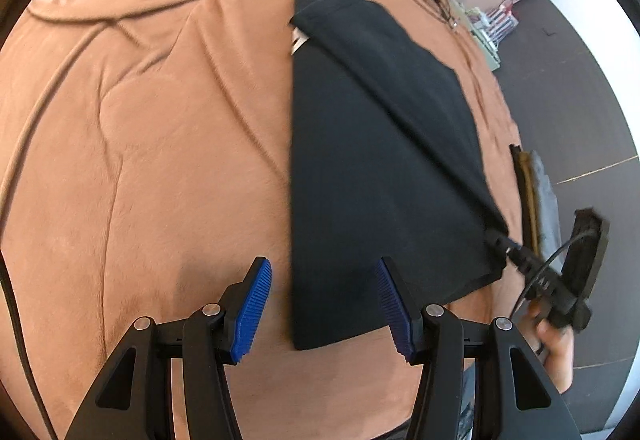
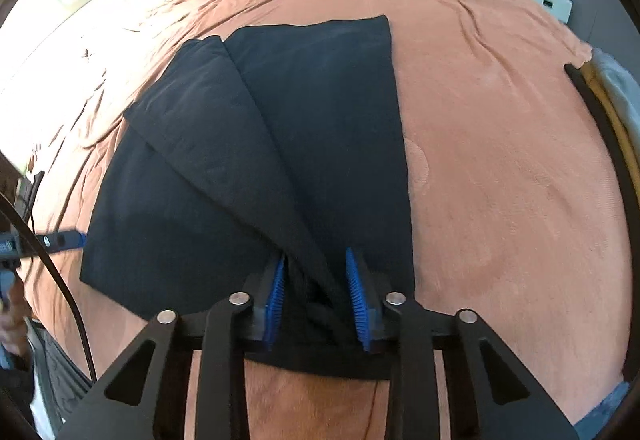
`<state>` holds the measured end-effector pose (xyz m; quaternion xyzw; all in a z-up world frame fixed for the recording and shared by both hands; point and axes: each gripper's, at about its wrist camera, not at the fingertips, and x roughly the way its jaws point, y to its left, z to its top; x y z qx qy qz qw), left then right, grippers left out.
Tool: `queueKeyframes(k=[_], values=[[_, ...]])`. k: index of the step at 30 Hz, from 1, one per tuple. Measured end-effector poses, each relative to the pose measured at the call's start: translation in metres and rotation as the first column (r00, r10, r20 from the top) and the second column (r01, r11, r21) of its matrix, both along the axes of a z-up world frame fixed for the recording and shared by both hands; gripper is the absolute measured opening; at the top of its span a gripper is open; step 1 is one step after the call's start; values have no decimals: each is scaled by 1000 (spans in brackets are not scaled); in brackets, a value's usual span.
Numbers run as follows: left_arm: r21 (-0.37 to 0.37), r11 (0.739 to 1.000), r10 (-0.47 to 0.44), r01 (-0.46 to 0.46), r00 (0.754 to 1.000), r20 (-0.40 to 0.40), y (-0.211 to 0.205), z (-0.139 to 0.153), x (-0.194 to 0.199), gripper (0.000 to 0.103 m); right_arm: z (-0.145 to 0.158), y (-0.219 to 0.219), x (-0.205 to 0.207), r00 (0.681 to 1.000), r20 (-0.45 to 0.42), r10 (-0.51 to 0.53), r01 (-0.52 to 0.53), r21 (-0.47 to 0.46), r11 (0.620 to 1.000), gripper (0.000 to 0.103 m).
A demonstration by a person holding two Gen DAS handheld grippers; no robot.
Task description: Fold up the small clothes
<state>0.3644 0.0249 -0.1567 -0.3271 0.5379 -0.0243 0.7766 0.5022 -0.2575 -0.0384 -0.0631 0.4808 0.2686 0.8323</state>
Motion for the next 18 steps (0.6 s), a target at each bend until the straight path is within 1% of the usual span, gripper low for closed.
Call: queueKeyframes(k=[1,2,3,5,7,8,9,10,12,13,15,18], values=[[-6,1000,-4,4,1000,-7,-1,-2,0,56,-1,-1,3,1000,-10,-6,6,6,1000,14],[-13,1000,-8,8,1000,-8,-2,-5,-1,56,1,-3,5,1000,-13,-11,12,16,1000,11],[-11,1000,-10,10,1000,-5,-3,-5,0,56,2,-5,4,1000,-14,-15,16,27,999,5],[0,1000,-11,11,1000,0,-7,-4,3,55,7,-11,4,1000,-20,-20,22,73,997,3],[5,1000,-14,14,1000,1,-7,-3,4,53,12,-17,2,999,-18,-28,30,99,995,3],[9,1000,-23,23,1000,2,-8,-2,4,46,14,-20,0,999,-22,-31,33,113,993,2],[10,999,-36,36,999,-1,-11,-3,6,37,16,-23,-1,999,-30,-34,38,132,991,2],[7,999,-52,52,999,-9,-14,-5,7,34,17,-27,-3,999,-37,-37,42,141,989,2],[28,998,-61,61,998,-18,-15,-7,9,26,17,-33,-7,998,-56,-39,48,163,985,2],[29,998,-62,62,998,-19,-15,-8,10,24,17,-36,-7,997,-61,-40,50,167,985,2],[16,998,-53,53,998,-20,-12,-9,10,17,17,-41,-8,996,-73,-46,58,177,982,2],[3,999,-52,53,998,-17,-9,-10,8,15,14,-51,-9,995,-78,-70,82,171,982,2]])
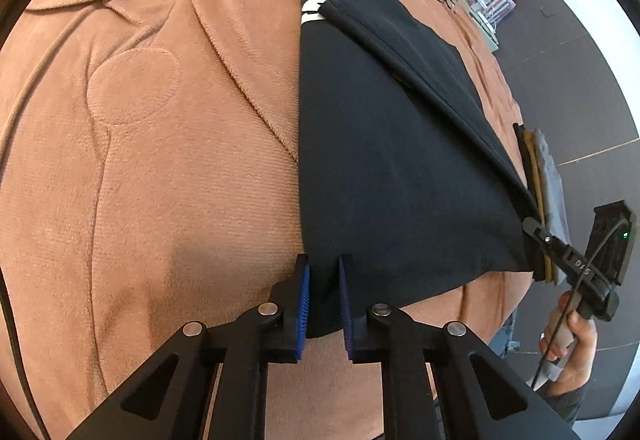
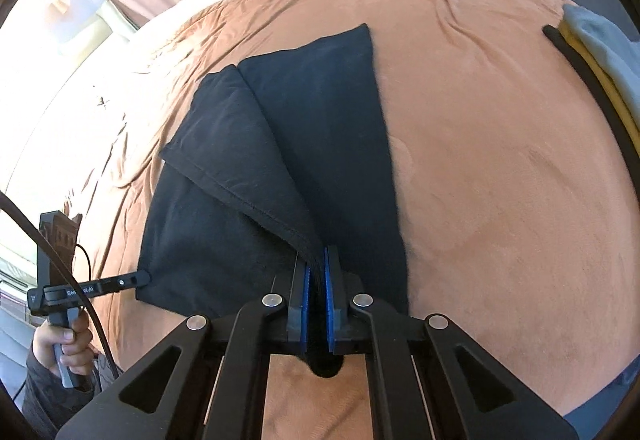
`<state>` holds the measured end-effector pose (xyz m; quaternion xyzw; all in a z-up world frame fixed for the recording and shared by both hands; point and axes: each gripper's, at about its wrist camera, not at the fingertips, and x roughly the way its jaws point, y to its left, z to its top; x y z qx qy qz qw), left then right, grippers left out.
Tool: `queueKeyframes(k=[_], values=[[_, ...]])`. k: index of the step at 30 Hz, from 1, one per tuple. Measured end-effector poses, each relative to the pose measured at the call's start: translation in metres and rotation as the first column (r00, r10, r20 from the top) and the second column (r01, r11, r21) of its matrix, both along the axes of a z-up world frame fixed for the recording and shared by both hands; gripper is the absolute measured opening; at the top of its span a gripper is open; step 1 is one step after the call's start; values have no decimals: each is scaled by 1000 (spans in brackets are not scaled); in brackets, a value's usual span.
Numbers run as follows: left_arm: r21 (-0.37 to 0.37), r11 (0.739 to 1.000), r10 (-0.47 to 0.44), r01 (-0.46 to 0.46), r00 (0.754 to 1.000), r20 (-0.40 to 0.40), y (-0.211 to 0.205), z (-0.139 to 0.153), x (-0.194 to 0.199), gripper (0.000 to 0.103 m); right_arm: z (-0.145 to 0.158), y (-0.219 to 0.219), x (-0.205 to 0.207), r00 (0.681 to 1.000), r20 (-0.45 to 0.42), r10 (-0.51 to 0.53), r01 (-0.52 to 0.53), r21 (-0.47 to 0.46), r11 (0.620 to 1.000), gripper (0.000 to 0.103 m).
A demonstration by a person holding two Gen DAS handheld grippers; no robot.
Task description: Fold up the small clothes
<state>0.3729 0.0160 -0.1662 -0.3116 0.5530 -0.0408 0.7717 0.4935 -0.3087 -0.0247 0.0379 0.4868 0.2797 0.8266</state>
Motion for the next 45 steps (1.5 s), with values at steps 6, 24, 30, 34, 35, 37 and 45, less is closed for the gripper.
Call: queueKeyframes(k=[6,24,30,34,35,37,45], values=[[-10,1000,-11,11,1000,4,3,2,-1,15,-14,5,2,999,46,-26,30,-100,995,3],[-31,999,6,-5,999,41,21,5,13,18,6,37,0,995,94,-18,44,-287,957,16],[-41,999,24,-21,998,53,23,4,24,20,32,76,-3,983,162,84,-37,-271,962,68],[-50,998,37,-34,998,58,27,3,32,20,25,121,-1,966,157,204,-145,-322,936,68],[-55,998,44,-40,997,57,29,2,35,20,21,130,1,963,154,223,-160,-340,927,68],[-60,997,56,-52,997,60,32,1,42,20,17,146,2,954,150,260,-193,-357,914,74],[-126,987,106,-97,992,63,41,-8,50,20,-10,196,30,928,138,347,-253,-450,856,81]])
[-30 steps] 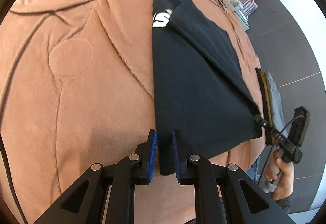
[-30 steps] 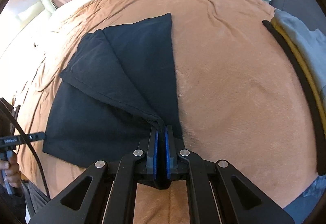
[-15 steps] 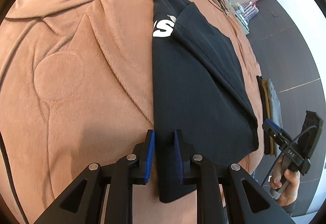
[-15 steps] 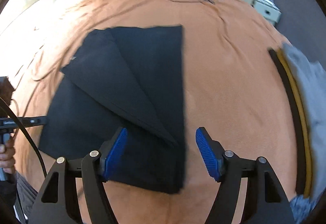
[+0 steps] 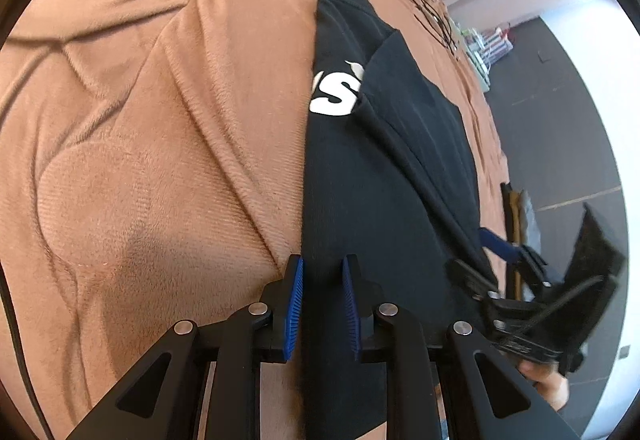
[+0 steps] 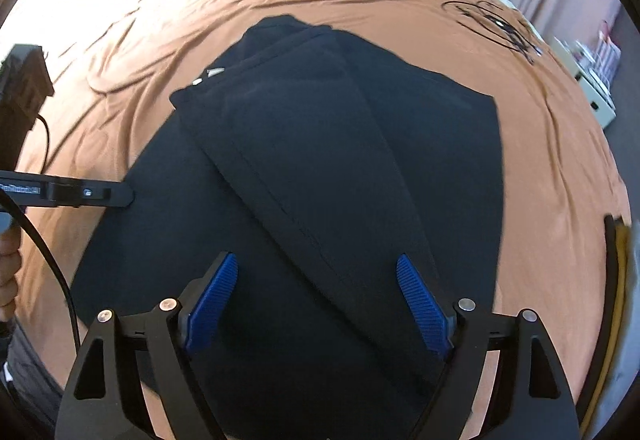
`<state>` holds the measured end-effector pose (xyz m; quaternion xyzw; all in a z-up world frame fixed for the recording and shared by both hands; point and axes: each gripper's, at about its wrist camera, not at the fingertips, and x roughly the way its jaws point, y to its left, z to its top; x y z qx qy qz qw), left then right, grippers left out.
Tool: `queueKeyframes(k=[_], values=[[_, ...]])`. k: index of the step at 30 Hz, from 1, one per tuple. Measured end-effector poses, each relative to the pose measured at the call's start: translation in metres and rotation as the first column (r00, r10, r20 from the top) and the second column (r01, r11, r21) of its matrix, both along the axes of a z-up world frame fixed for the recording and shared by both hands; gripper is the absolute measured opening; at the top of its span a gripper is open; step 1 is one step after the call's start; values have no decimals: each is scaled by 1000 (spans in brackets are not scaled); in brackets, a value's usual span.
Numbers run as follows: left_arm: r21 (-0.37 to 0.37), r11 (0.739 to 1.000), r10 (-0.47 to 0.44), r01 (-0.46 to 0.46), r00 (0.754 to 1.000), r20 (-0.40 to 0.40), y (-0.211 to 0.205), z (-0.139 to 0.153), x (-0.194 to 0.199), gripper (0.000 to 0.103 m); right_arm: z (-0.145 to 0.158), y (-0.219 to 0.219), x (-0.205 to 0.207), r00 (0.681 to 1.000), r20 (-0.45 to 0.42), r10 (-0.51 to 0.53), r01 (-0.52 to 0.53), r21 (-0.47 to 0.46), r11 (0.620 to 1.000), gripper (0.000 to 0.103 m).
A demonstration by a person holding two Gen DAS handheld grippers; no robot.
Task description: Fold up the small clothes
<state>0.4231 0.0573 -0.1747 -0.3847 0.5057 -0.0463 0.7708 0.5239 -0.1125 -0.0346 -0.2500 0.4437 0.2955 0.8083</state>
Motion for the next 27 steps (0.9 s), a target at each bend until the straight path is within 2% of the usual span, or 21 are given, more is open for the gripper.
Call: queueKeyframes(k=[5,13,19,21,24,25,27], values=[[-22,1000,15,-15,1000,-1,3,-2,-2,20,-9,10,21,1000,19,-12,12,-34,999,83],[21,1000,9,-9,1000,-5,4,5,10,20,-10,2,66,987,22,-161,161,12,987,82],[51,999,1,-1,1000,-11,5,9,18,20,-12,-25,109,962,-16,-272,273,48,961,82],[57,998,4,-3,1000,-12,7,10,20,20,-15,-36,122,956,-64,-286,290,83,953,82],[76,997,1,0,1000,-12,8,11,23,20,-17,-47,135,946,-74,-316,322,103,941,82],[85,996,-4,6,1000,-14,8,12,23,20,-15,-50,136,938,-57,-341,346,99,933,82],[96,995,-11,12,1000,-18,8,13,26,20,-11,-61,144,902,36,-429,427,54,903,82]])
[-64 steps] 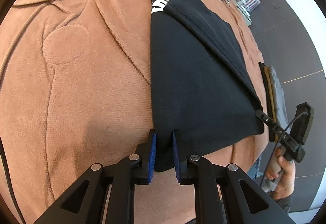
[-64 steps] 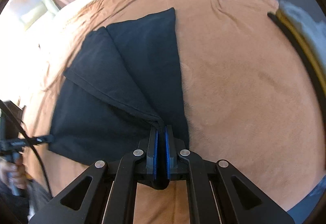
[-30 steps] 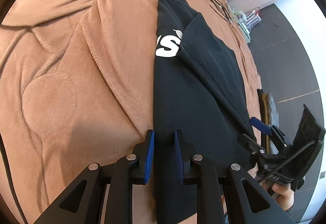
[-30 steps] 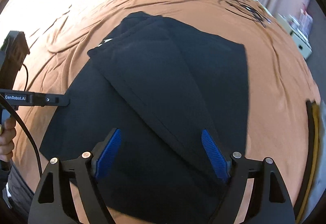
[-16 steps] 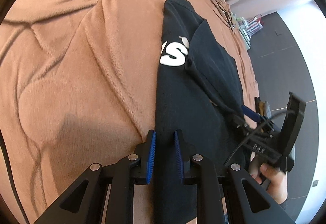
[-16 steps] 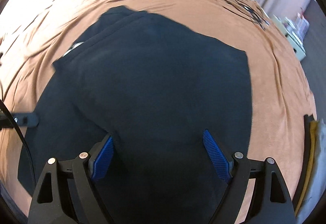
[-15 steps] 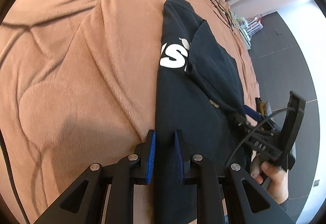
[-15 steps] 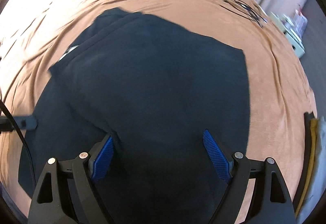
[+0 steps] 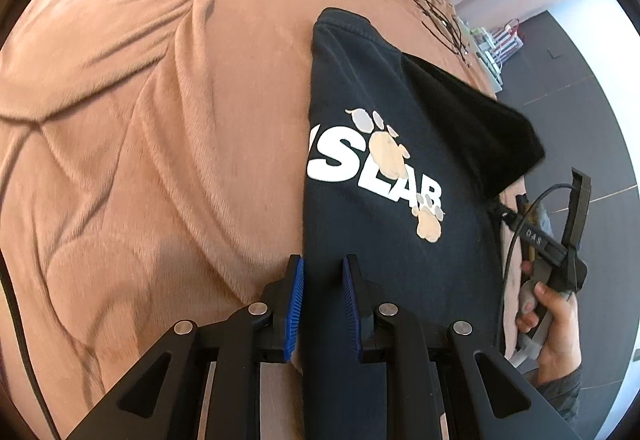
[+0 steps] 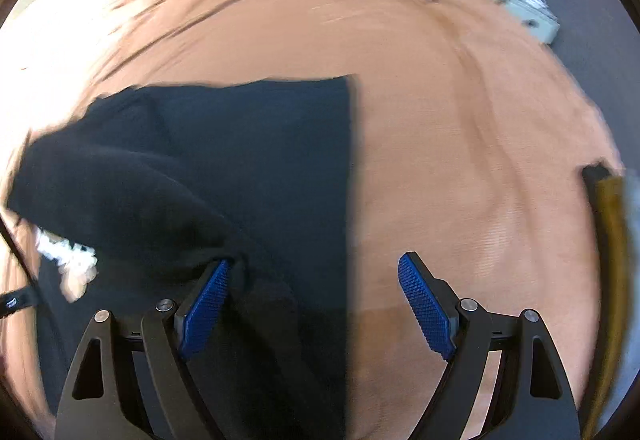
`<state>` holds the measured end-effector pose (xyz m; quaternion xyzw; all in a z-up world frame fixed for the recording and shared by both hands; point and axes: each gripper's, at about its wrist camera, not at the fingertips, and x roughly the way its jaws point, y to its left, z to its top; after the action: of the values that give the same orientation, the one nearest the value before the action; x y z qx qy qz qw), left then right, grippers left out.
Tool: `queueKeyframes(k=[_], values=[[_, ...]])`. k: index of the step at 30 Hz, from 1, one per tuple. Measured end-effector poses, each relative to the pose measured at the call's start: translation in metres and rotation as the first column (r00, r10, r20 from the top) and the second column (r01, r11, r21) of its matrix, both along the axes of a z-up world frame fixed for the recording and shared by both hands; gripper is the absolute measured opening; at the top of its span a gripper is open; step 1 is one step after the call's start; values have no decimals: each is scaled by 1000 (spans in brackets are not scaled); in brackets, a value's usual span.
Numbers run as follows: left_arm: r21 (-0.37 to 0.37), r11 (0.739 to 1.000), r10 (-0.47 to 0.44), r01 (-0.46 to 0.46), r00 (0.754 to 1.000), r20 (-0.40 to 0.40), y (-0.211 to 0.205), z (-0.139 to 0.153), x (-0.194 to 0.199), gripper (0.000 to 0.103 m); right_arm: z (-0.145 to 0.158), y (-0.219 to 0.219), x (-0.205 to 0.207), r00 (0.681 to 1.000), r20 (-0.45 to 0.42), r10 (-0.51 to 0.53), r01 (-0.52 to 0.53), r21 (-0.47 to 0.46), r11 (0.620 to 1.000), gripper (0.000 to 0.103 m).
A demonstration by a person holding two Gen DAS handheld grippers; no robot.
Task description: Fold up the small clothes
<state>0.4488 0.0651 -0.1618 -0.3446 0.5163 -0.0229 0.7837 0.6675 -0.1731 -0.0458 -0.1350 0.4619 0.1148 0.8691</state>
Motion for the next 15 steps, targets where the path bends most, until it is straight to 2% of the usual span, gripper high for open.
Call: queueKeyframes(k=[2,5,9,15], values=[[6,1000,-5,5,1000,-3,1,1,5,20,-1,-18,8,998,-36,-49,51,49,997,82],[25,999,-23,24,1000,-11,1,0,16,20,2,-34,10,995,-67,-69,75,103,992,79],[43,998,-40,41,999,-24,0,-1,30,20,8,-48,-1,996,-80,-28,43,194,980,79],[53,997,-51,53,998,-41,5,-1,44,20,-1,-56,-2,987,-136,90,-36,355,934,79]])
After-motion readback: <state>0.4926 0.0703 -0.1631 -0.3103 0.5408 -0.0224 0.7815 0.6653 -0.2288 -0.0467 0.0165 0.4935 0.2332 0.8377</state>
